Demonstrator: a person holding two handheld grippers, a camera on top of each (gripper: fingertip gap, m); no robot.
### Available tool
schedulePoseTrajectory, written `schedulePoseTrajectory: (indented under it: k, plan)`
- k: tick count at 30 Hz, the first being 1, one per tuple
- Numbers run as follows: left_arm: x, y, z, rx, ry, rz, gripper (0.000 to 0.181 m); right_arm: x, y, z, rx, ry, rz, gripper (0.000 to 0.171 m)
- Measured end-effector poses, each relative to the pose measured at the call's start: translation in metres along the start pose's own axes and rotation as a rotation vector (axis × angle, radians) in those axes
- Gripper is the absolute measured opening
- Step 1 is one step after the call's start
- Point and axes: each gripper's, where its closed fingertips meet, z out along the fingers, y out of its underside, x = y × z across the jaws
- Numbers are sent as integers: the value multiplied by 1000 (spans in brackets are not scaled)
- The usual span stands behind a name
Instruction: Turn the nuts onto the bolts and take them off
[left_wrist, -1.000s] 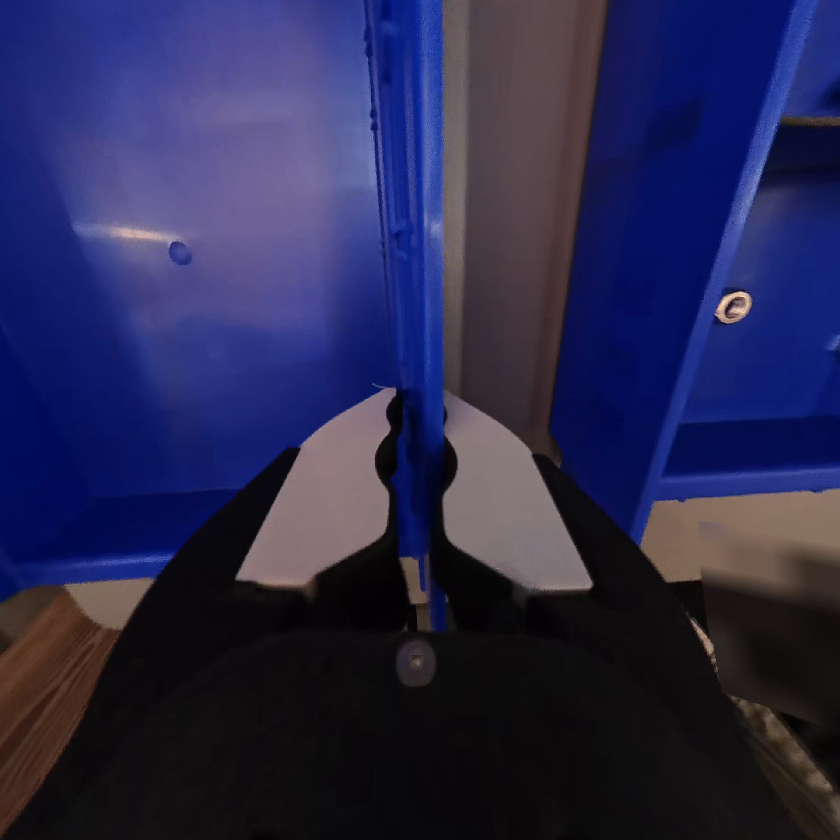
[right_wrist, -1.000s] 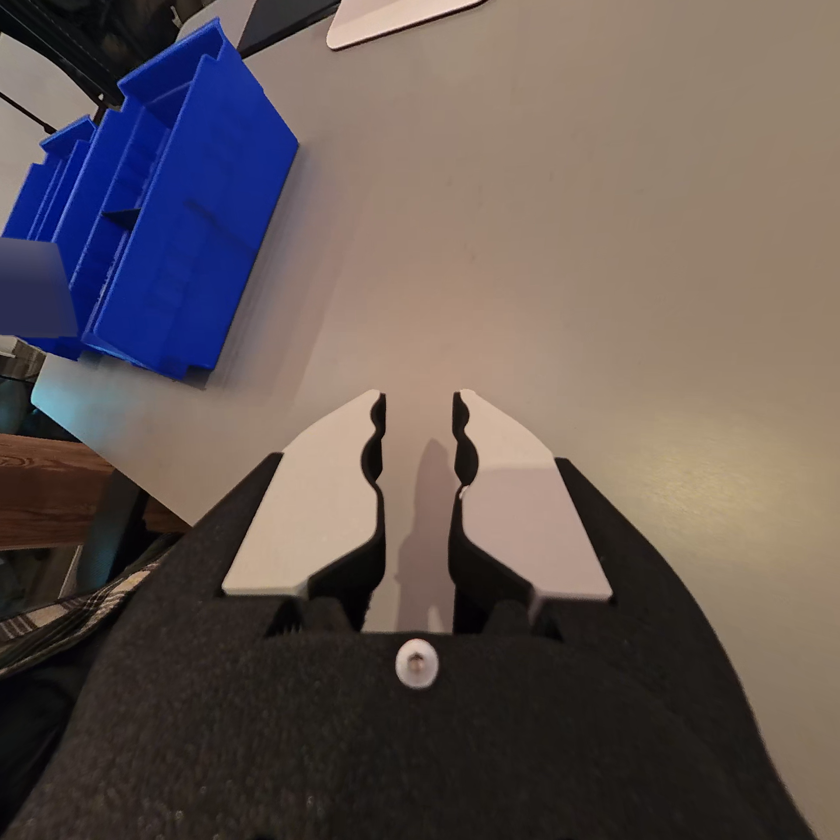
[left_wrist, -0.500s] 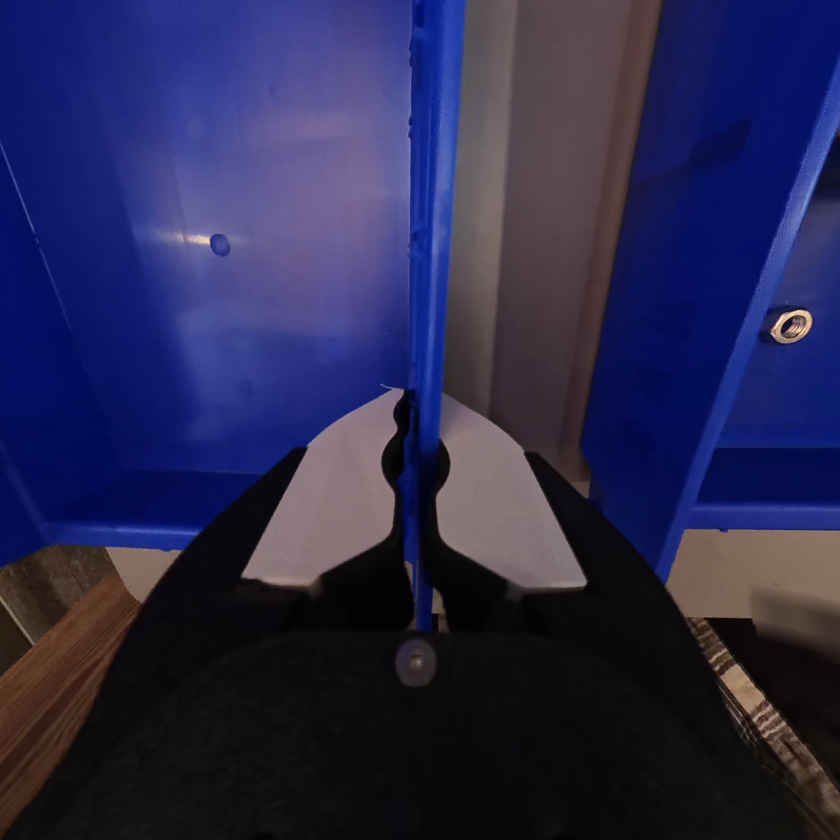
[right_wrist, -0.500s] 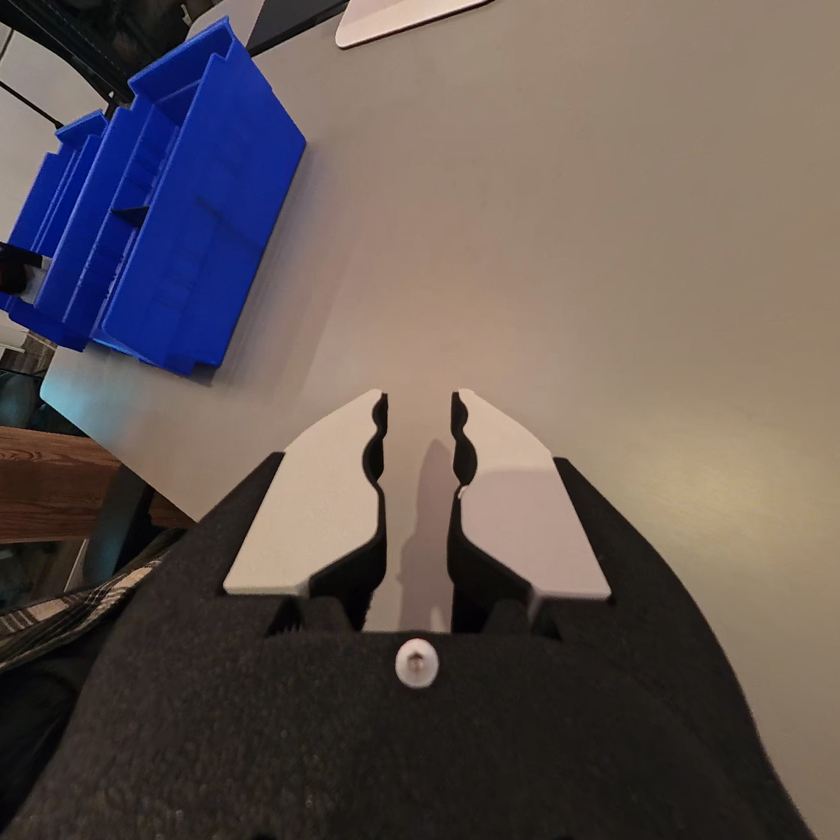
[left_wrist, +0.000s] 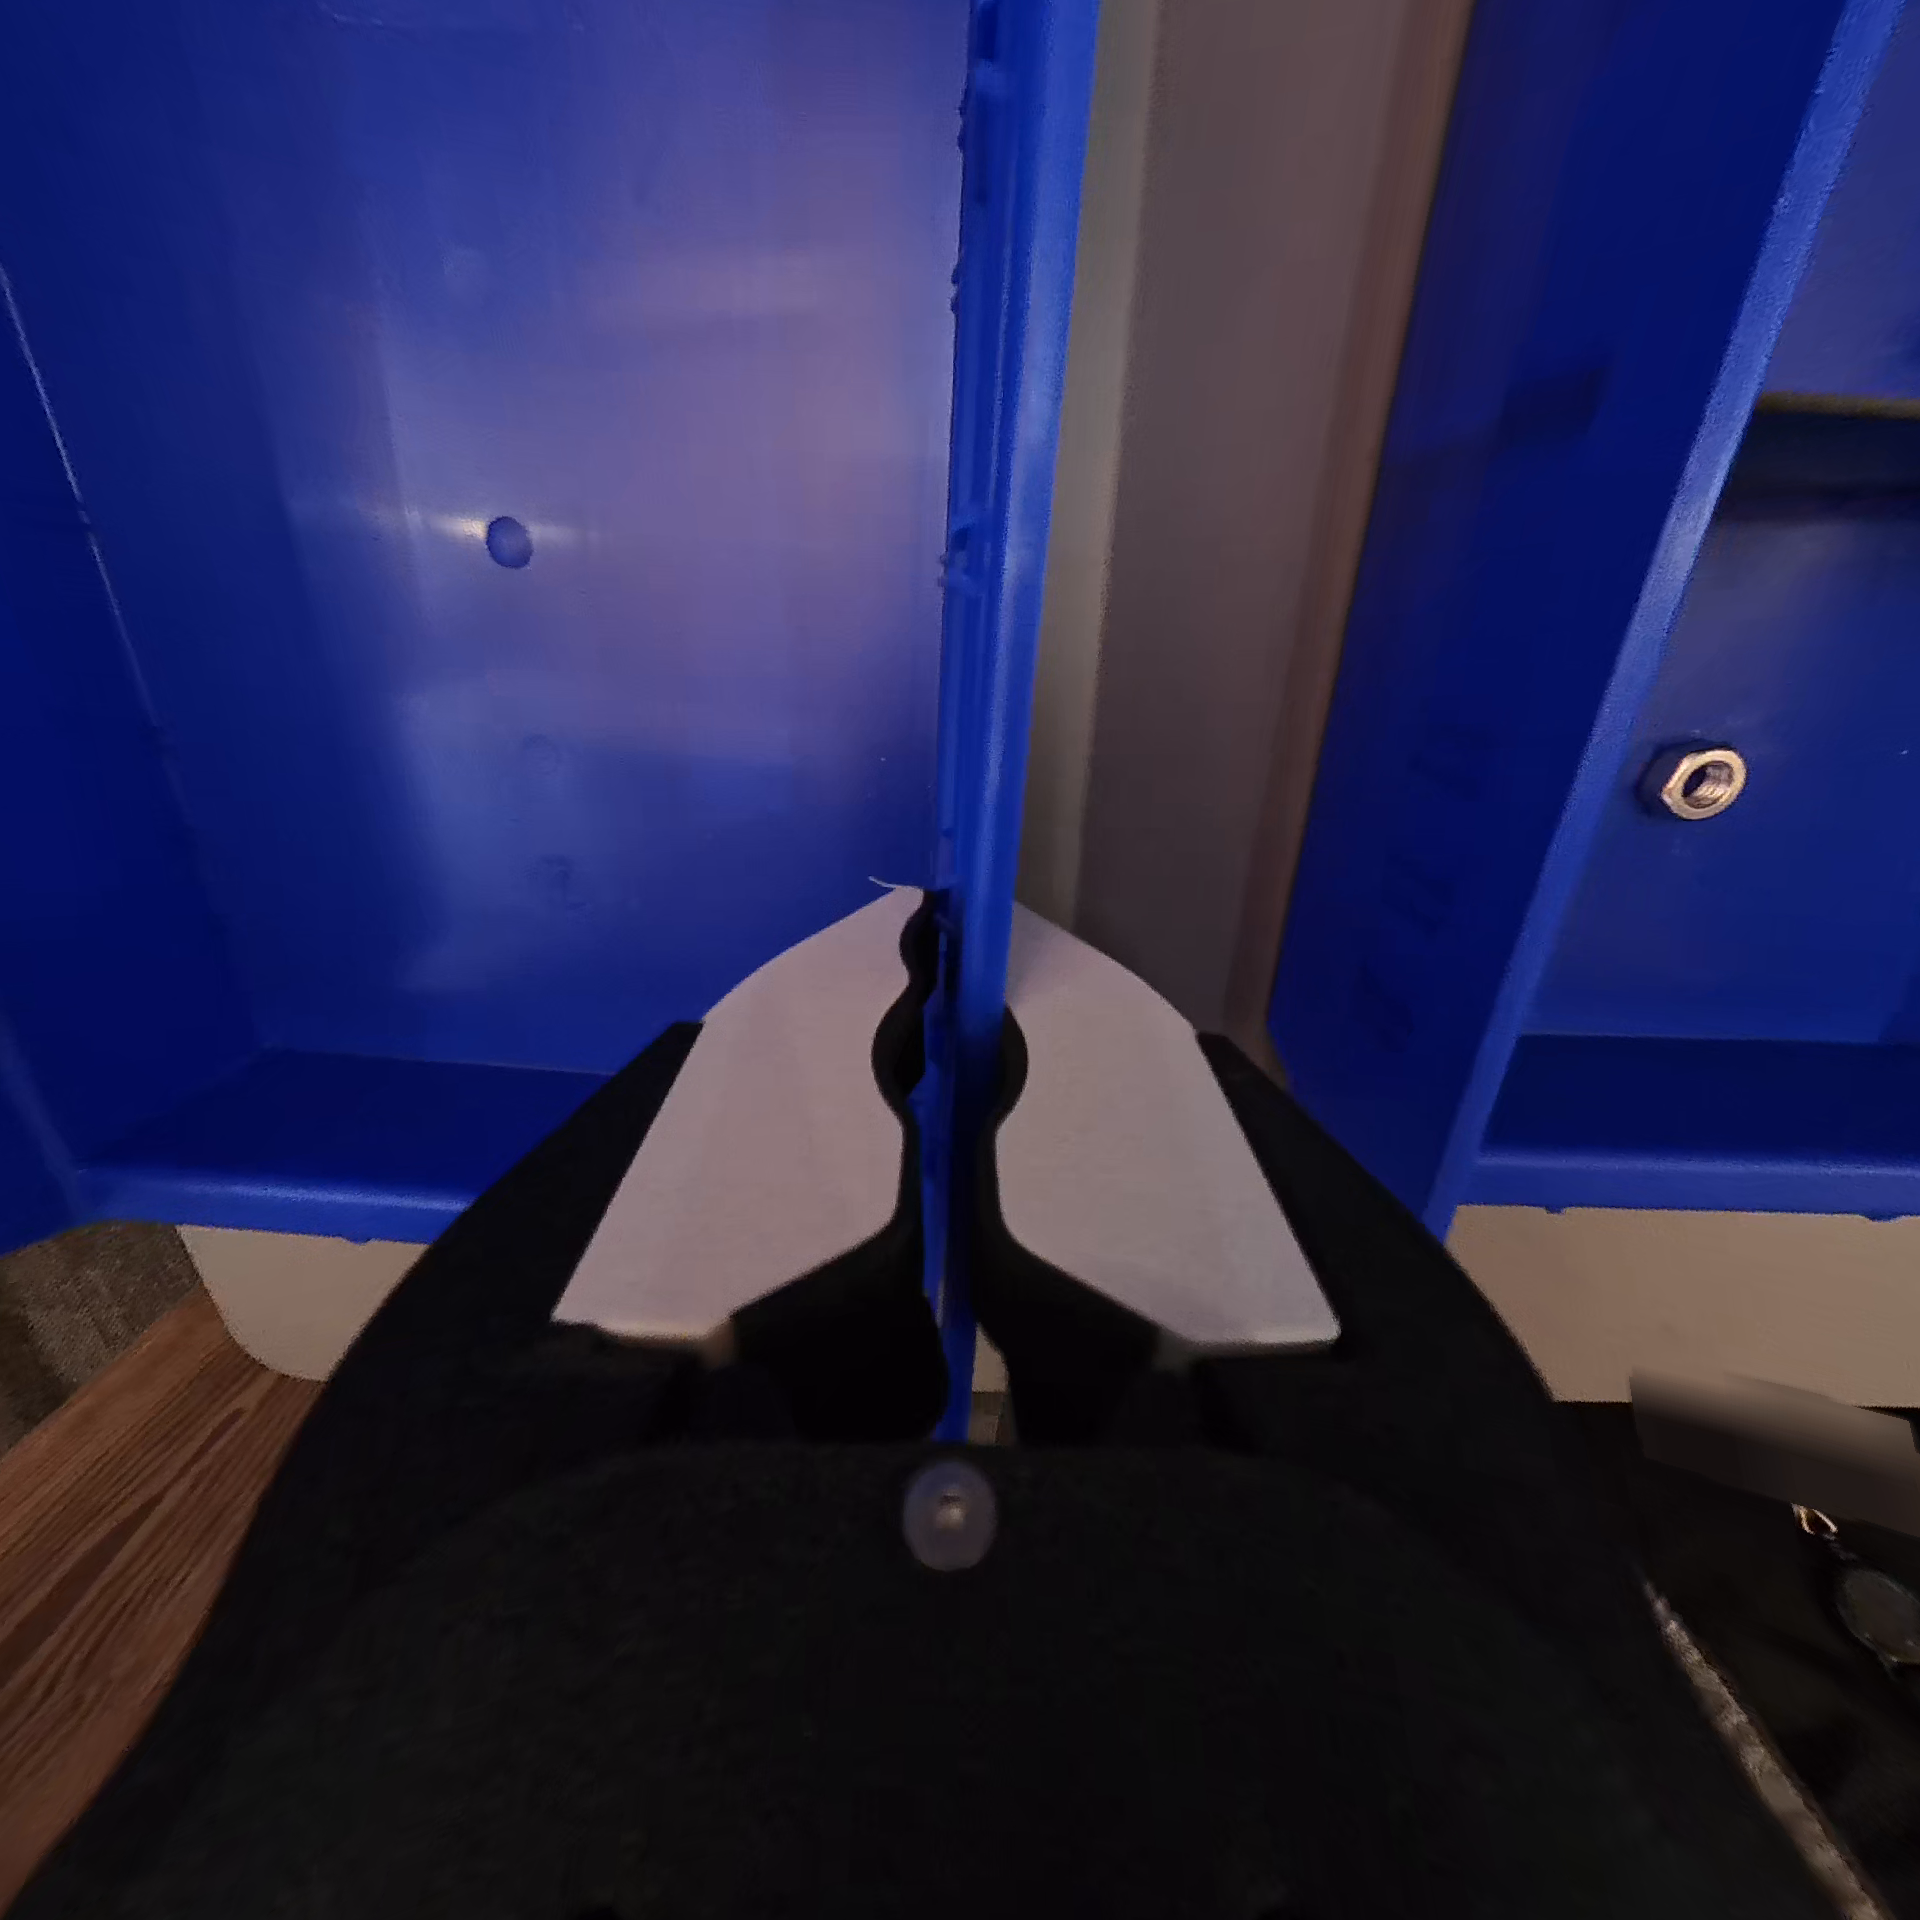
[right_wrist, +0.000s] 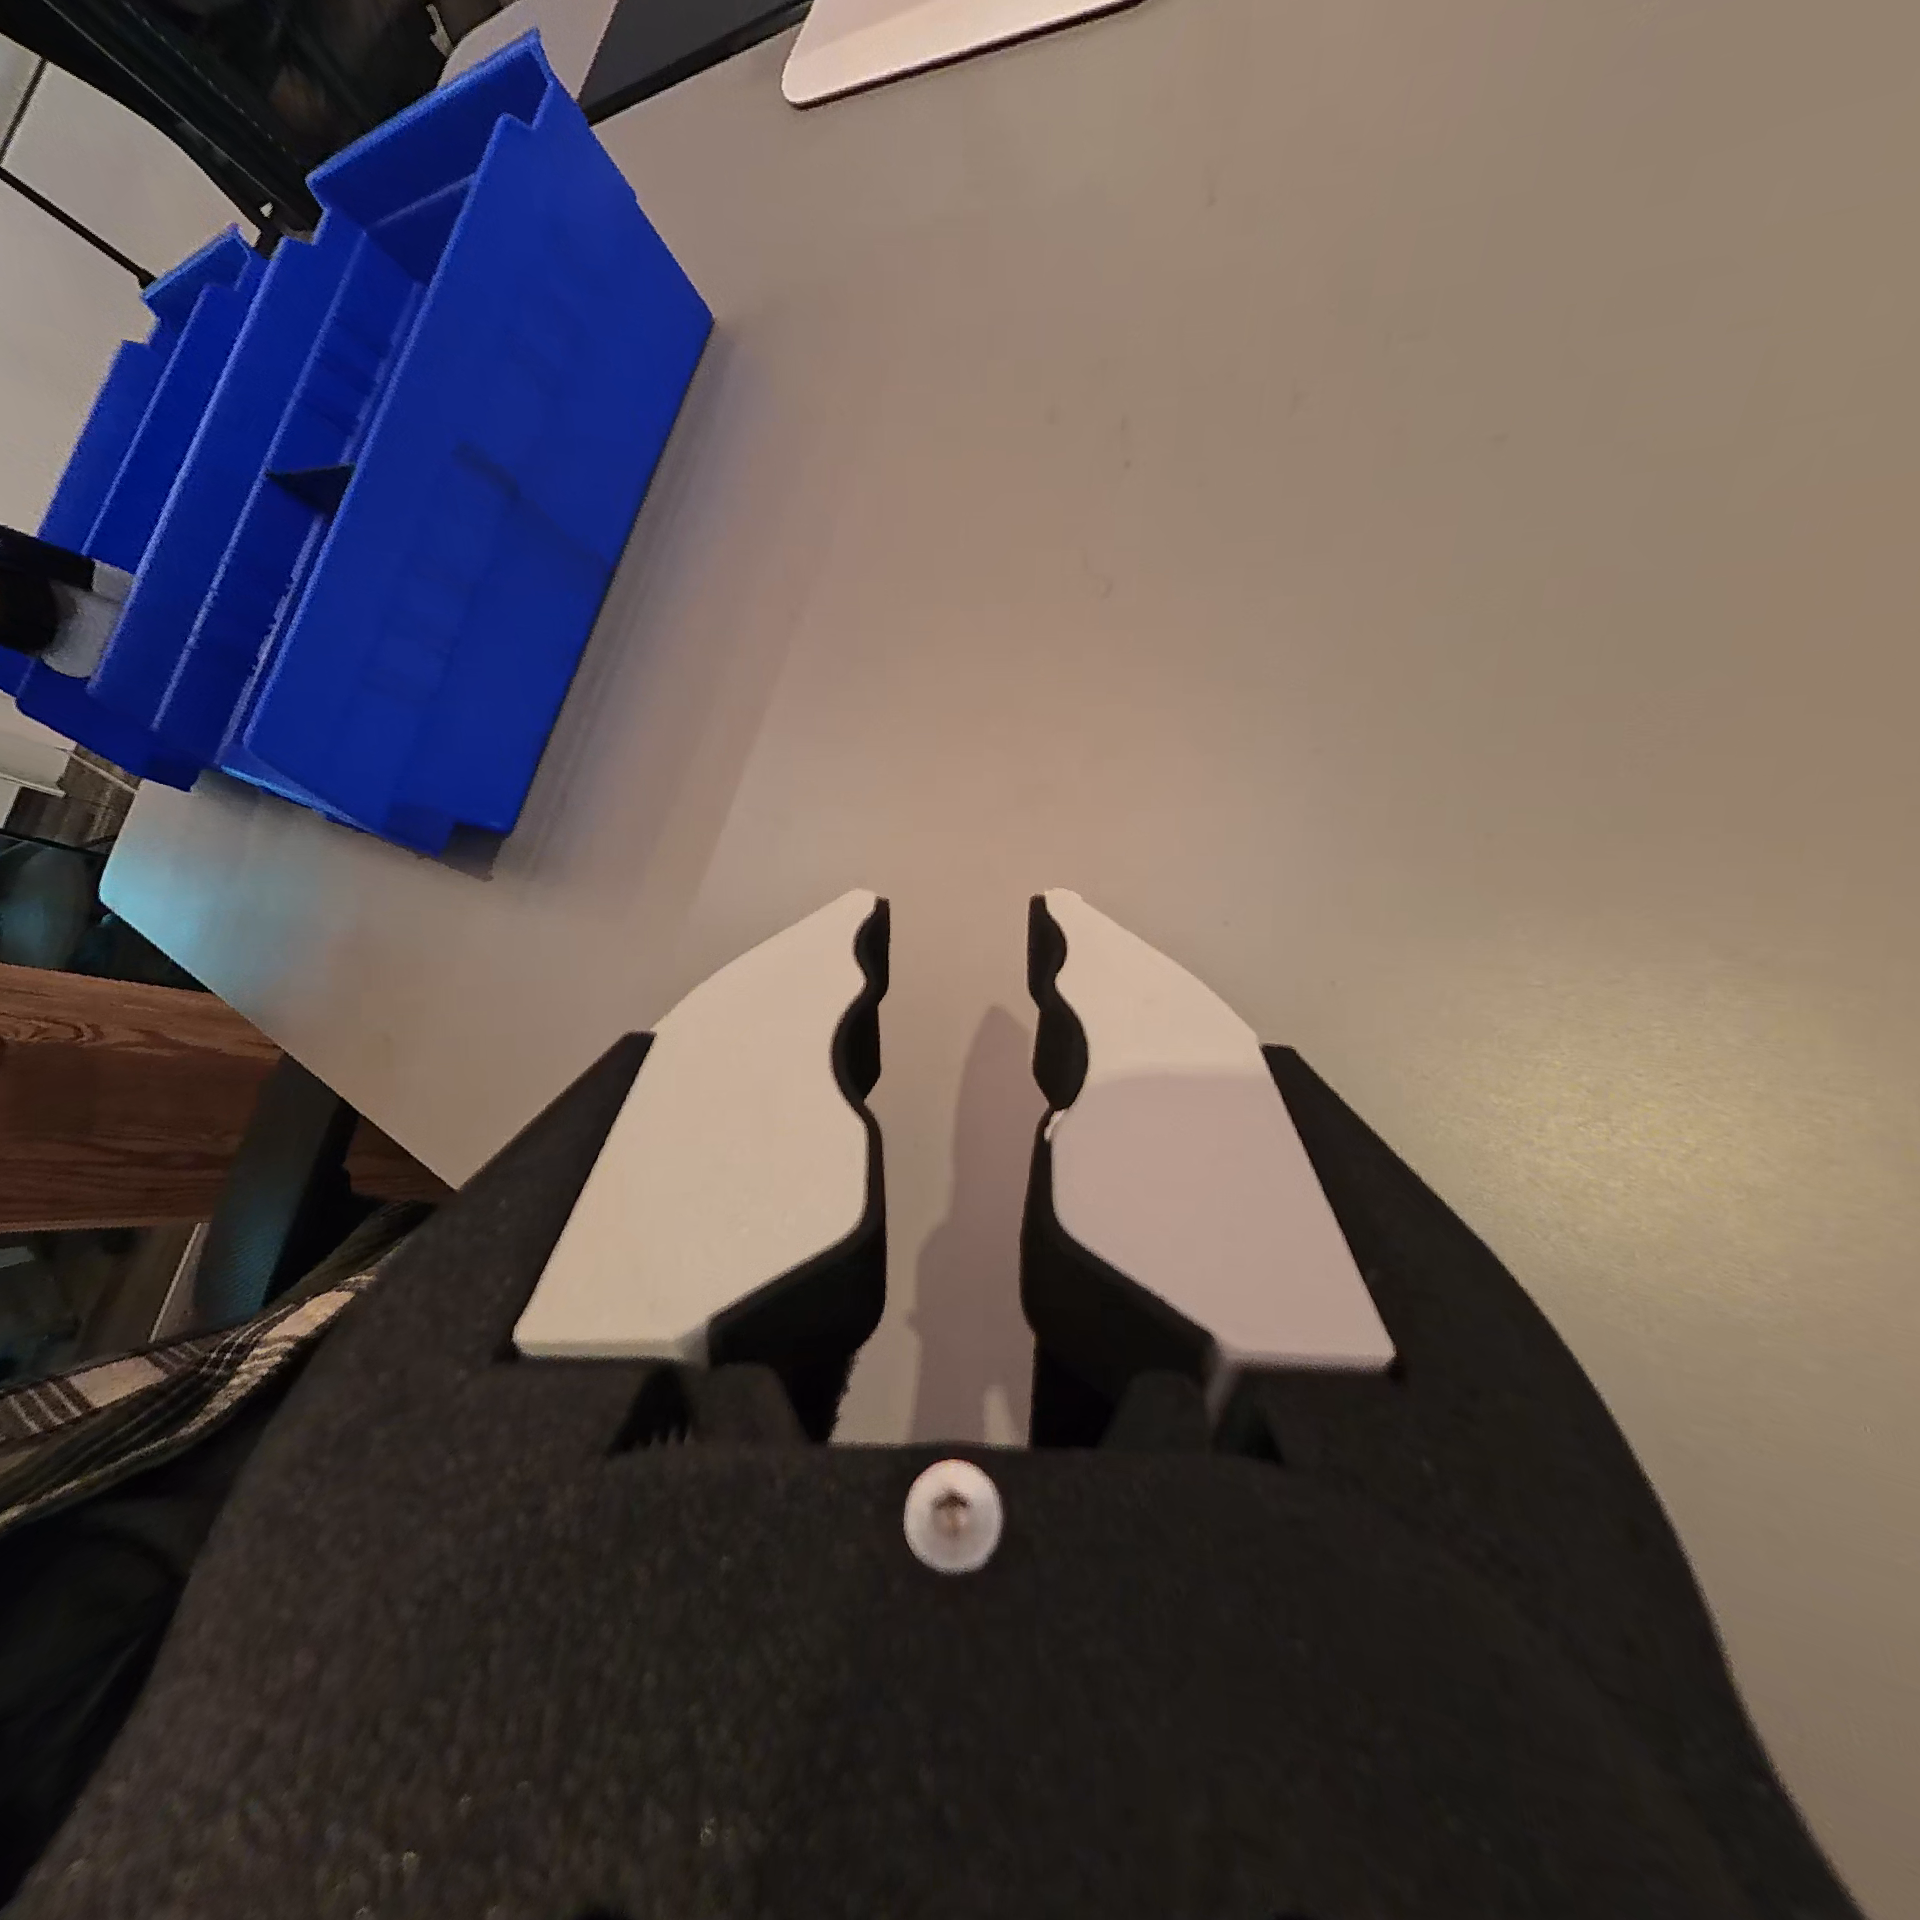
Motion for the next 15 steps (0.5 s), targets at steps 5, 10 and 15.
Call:
schedulePoseTrajectory:
  k: [5,10,15]
  plan:
    - [5,-7,-4,4,10,0,4,-2,0,0,1,-2,-7,24]
    - [-5,-20,-21,38,21,-30,3,-1,1,0,-1,-5,0,25]
    - [-6,-33,-38,80,-33,10,3,-2,2,2,-5,-10,-3,24]
